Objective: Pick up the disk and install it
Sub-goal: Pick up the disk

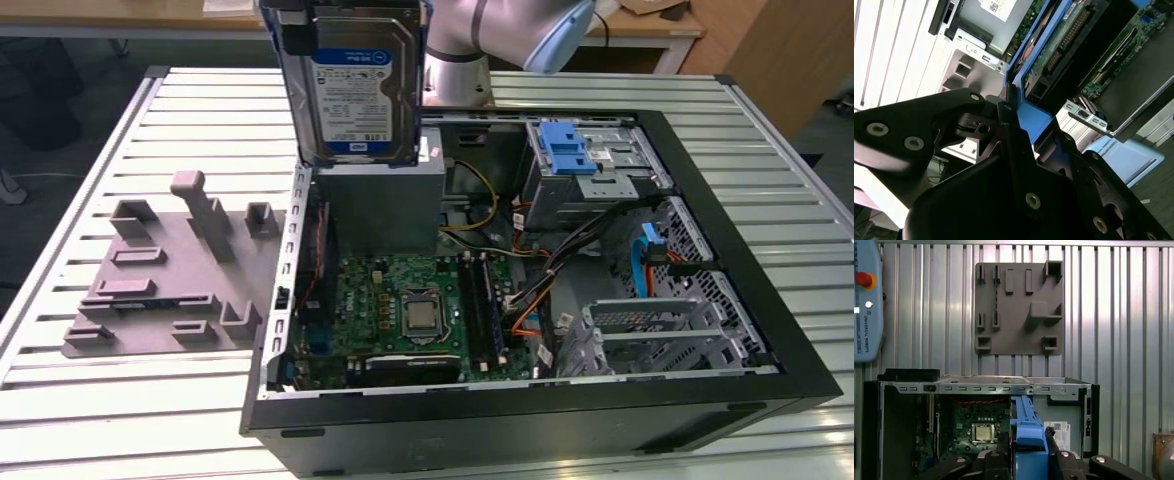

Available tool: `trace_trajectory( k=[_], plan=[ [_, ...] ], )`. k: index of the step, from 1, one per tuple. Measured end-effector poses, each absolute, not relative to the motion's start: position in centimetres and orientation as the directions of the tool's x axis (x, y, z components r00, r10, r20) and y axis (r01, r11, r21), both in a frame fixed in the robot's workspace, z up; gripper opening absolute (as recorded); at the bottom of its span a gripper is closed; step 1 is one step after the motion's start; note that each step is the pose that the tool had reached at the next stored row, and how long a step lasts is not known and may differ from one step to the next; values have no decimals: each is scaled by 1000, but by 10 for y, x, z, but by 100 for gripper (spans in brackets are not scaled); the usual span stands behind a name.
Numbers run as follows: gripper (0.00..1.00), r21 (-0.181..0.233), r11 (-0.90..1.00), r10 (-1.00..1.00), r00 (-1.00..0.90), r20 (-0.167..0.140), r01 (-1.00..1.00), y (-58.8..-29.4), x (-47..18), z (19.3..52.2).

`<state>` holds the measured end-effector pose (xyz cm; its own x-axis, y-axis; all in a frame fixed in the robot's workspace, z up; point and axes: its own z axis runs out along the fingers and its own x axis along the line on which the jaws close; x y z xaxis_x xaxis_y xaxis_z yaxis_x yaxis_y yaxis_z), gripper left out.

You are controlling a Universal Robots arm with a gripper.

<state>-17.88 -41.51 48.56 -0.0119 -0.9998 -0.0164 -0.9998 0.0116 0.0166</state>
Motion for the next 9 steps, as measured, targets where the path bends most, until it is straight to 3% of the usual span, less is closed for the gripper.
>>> trace_trajectory(
  k=[9],
  plan=[
    [36, 17, 12, -1000, -12, -16, -1000, -415, -170, 486]
  ],
)
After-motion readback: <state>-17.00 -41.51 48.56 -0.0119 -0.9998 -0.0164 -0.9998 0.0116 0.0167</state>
